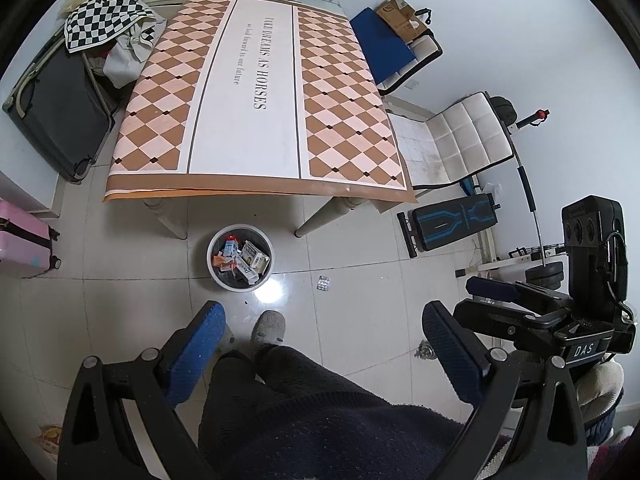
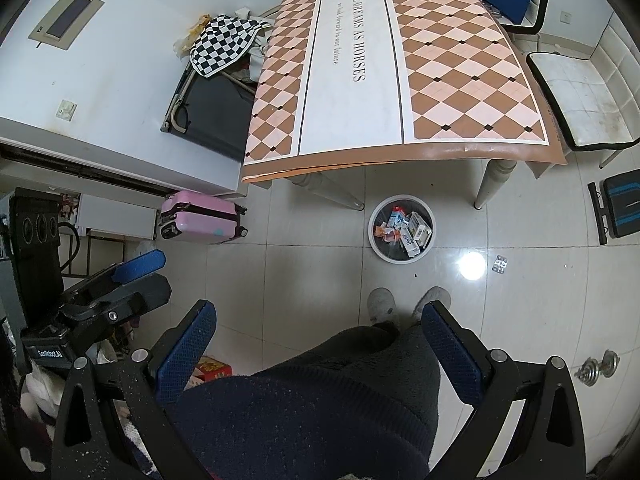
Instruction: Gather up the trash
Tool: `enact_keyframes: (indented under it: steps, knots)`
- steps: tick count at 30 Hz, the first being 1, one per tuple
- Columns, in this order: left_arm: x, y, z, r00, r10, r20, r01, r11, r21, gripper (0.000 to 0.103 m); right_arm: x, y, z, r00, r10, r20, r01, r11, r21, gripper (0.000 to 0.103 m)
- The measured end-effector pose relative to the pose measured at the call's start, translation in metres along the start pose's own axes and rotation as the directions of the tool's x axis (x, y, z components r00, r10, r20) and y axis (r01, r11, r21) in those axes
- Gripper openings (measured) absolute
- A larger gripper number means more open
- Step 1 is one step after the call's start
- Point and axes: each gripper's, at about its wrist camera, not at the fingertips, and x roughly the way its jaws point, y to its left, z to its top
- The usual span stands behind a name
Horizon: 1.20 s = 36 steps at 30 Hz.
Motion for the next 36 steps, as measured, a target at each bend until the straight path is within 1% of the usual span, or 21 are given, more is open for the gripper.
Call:
enact_keyframes:
  steps: [36]
  knots:
    - [0.0, -0.0027, 0.0034, 1.0, 0.004, 0.0, -0.004, 1.0, 0.004, 0.101, 0.0012, 0.0033, 0.0028, 1.0, 0.0, -0.031, -0.001, 1.0, -0.02, 0.103]
